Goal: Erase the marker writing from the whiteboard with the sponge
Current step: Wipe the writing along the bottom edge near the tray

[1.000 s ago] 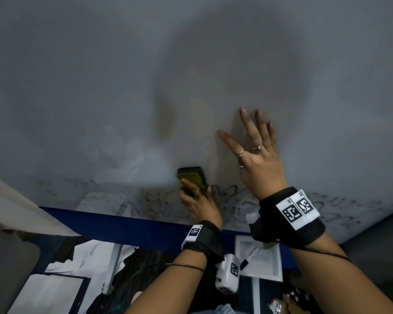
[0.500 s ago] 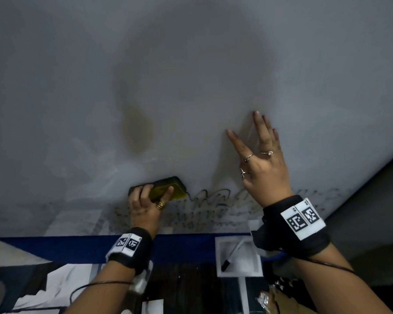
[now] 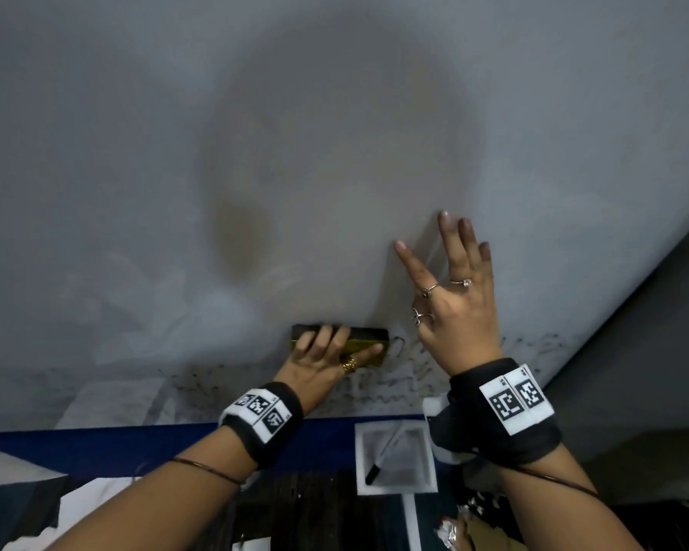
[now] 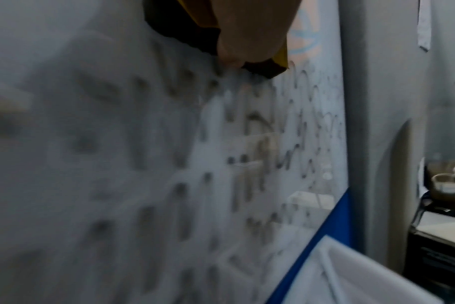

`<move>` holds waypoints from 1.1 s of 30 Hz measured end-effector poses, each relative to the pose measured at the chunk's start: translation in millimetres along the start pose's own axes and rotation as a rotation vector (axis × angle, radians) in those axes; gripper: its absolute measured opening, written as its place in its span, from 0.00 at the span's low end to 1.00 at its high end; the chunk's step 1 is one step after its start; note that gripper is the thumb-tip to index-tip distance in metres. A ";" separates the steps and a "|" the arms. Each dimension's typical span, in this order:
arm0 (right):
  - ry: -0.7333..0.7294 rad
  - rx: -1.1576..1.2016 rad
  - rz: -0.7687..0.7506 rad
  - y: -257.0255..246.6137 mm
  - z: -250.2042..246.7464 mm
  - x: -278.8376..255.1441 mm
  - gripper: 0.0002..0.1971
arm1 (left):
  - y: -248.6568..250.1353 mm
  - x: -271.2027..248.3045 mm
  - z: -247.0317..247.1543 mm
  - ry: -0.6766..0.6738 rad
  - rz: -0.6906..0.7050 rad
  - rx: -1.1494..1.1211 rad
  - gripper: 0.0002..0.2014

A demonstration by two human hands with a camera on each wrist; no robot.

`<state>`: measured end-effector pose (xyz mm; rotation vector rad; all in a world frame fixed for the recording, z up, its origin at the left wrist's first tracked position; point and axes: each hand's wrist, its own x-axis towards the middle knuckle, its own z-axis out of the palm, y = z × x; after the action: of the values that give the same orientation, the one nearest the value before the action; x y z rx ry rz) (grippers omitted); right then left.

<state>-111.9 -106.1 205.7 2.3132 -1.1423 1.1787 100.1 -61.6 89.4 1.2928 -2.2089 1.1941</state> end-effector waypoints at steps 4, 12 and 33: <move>0.012 0.071 0.005 21.5 -16.3 -6.7 0.31 | 44.8 38.1 7.3 -0.013 -0.010 -0.111 0.26; -0.024 -0.066 0.225 55.3 -32.4 -63.3 0.26 | 64.9 63.2 3.5 -0.074 0.056 -0.235 0.37; -0.285 0.059 0.312 -66.6 8.8 -128.2 0.50 | -11.0 38.9 -67.8 -0.142 0.300 -0.586 0.31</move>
<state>-100.4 -2.4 105.4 2.4700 -1.6381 1.0108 79.2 -32.9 159.9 0.8456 -2.6412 0.4675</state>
